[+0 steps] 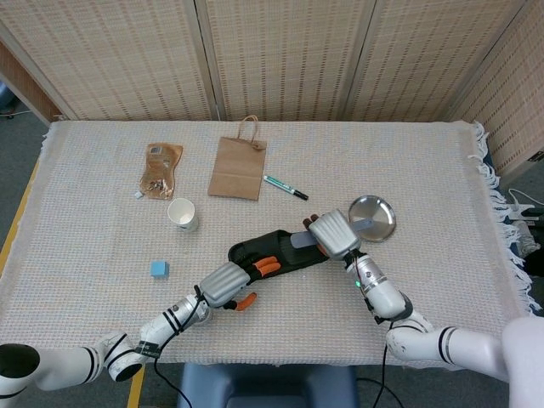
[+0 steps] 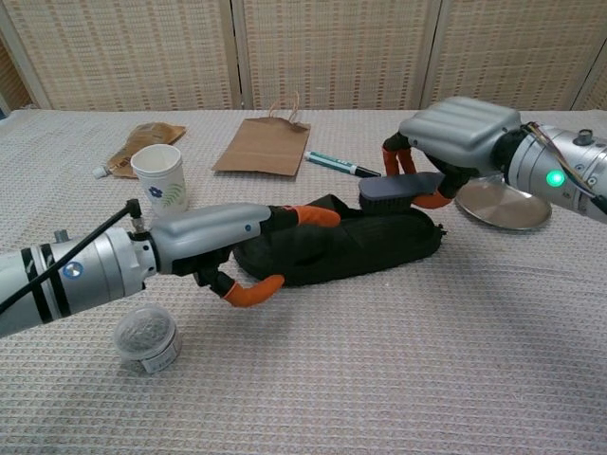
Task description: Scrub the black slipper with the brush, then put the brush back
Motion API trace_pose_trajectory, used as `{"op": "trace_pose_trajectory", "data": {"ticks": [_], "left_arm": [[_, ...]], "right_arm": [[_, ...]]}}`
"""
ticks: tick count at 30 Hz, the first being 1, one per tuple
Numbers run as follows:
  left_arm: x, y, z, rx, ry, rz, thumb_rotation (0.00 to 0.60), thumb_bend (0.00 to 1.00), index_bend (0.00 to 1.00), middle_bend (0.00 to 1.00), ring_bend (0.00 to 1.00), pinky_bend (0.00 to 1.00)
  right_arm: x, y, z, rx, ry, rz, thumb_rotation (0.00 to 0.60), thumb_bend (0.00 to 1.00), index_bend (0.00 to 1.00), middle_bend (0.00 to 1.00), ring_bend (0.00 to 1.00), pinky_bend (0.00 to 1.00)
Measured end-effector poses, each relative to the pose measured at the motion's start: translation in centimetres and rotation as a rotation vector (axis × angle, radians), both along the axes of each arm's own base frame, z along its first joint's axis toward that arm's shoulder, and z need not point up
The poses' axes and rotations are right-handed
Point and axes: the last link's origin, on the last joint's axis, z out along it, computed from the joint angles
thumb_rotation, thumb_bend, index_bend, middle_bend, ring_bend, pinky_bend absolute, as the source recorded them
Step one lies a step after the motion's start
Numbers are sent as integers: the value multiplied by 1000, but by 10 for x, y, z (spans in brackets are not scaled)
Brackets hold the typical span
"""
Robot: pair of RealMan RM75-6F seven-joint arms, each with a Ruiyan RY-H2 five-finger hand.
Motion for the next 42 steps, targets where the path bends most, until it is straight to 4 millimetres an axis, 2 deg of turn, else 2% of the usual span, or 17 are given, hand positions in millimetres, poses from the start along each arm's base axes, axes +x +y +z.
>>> {"op": "trace_pose_trajectory", "data": {"ticks": [4,7,13,18,21,26,29,33,35,42], "left_arm": [[-1,0,15,26,-40,-12,600,516,0,0,0,44],[-10,-1,33,67,-57,-18,600,517,0,0,0,44],[-53,-15,69,154,-66,42,600,491,0,0,0,46],[-102,-32,91,227,-58,137,600,487,0,0,0,45],[-124,-40,98,252,-64,190,600,487,0,0,0,45],[-147,-42,100,286,-43,224,600,488,0,0,0,45],[-154,-41,98,297,-25,233,600,488,0,0,0,44],[-158,-39,95,286,-17,249,600,489,0,0,0,44],[-159,-38,93,283,-14,252,600,488,0,0,0,44],[-155,-33,92,278,-24,253,600,488,0,0,0,44]], "right_arm": [[-8,-5,20,-74,-19,-1,600,549,906,737,641,891],[-24,-10,32,-120,-14,-31,600,548,892,737,640,891],[-64,-19,45,-195,72,-99,600,549,871,737,640,891],[-95,-24,44,-197,76,-172,600,549,837,737,634,891],[-110,-26,39,-191,80,-209,600,549,836,737,634,891],[-129,-30,28,-196,104,-246,600,549,836,737,634,891],[-136,-31,21,-196,119,-261,600,549,822,737,633,891],[-142,-31,11,-185,129,-278,600,549,749,731,613,891],[-143,-31,7,-182,131,-282,600,549,684,696,584,891],[-143,-31,7,-177,102,-279,600,510,308,435,403,852]]}}
